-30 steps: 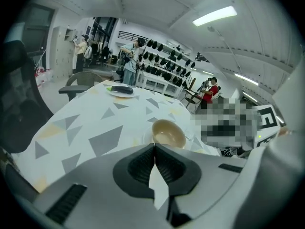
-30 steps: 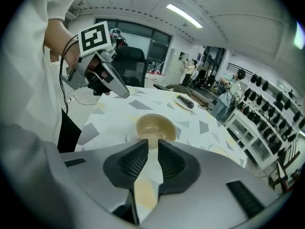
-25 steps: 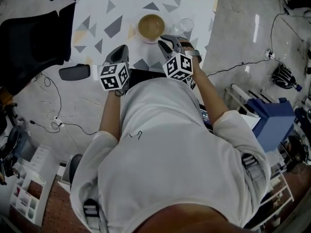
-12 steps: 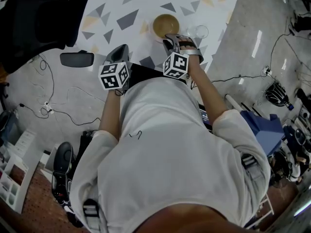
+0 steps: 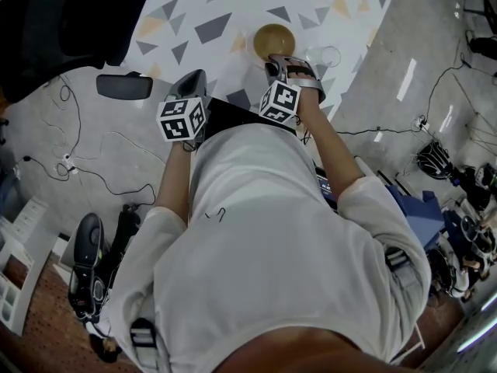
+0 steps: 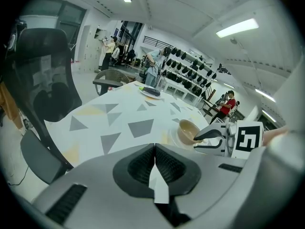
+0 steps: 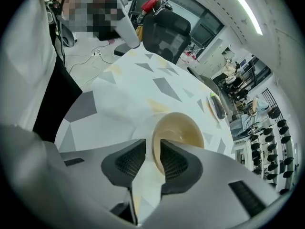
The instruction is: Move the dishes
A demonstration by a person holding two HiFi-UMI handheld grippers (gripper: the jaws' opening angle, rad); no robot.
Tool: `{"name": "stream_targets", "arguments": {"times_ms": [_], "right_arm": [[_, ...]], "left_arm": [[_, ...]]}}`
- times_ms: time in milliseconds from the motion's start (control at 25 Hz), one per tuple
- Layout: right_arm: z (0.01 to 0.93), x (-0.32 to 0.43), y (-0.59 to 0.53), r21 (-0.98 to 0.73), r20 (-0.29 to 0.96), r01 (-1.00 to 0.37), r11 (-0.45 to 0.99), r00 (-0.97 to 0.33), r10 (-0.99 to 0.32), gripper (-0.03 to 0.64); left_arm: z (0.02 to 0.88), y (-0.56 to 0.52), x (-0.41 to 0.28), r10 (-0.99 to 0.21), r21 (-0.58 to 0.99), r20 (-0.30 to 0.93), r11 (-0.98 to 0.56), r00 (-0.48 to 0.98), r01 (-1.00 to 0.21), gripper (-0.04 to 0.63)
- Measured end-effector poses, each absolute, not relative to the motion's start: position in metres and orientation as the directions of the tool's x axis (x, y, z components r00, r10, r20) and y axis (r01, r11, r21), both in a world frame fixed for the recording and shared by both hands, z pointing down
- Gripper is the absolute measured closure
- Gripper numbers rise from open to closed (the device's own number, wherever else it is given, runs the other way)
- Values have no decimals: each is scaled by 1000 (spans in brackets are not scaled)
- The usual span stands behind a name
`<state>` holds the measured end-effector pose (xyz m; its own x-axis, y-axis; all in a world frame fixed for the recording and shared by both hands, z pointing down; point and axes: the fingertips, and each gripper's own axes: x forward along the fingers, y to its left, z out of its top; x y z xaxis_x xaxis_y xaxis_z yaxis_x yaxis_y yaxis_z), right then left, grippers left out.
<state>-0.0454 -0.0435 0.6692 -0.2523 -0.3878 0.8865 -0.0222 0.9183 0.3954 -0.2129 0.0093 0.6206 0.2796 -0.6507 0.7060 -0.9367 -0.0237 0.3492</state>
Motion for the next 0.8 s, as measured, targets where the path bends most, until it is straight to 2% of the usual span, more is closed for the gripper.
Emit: {"name": "stream_targets", "arguments": {"times_ms": [160, 240, 440, 800], "right_arm": [[667, -44, -45, 396, 885, -44, 917, -251, -393, 556], [664, -45, -46, 402, 879, -55, 914, -256, -402, 595], [656, -48, -47, 395, 869, -92, 914, -284, -405, 603], [616, -50, -60, 377, 826, -240, 895, -349, -442, 606]], "left_arm": [[619, 5, -211, -649, 351, 703, -40, 292, -935, 575], [618, 2, -209, -648, 352, 701, -51, 299, -935, 575], [617, -3, -204, -643, 350, 697, -79, 316, -933, 575], [610, -26, -196, -652, 348, 675, -134, 347, -928, 575]]}}
